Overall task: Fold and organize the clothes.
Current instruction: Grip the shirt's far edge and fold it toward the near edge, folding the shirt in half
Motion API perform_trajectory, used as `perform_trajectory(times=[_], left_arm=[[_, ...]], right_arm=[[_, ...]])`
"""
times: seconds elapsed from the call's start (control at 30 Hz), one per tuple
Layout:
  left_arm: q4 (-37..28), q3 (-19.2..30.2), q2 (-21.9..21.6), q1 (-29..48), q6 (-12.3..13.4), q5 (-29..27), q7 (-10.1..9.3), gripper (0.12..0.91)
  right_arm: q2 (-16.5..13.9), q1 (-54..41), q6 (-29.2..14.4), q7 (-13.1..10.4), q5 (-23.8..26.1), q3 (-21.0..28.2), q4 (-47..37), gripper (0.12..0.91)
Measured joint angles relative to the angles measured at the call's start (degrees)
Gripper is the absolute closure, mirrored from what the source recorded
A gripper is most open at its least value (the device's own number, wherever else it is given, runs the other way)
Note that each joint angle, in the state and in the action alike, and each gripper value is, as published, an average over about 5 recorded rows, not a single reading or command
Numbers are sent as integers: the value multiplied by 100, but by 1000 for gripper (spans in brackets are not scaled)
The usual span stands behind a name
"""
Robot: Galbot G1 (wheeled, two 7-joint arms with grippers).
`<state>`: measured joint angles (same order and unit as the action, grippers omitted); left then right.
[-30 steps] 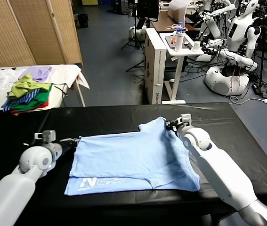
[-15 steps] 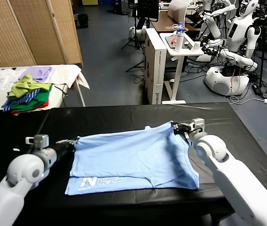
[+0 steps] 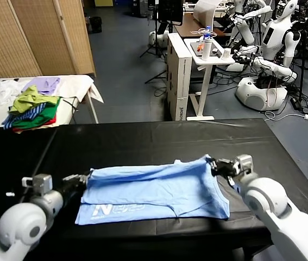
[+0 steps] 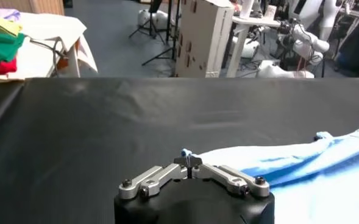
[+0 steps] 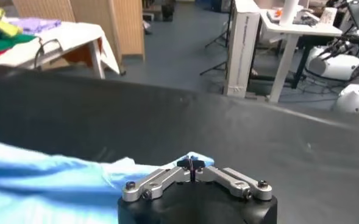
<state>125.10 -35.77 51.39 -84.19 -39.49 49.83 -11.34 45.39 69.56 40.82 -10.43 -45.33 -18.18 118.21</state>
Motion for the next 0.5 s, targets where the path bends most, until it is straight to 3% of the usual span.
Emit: perform_trajectory(times=[0.5], left_arm=[[103, -156, 386, -705, -16, -492, 40, 883]], right_arm=[[12, 403, -15, 8, 10, -101, 97, 886]])
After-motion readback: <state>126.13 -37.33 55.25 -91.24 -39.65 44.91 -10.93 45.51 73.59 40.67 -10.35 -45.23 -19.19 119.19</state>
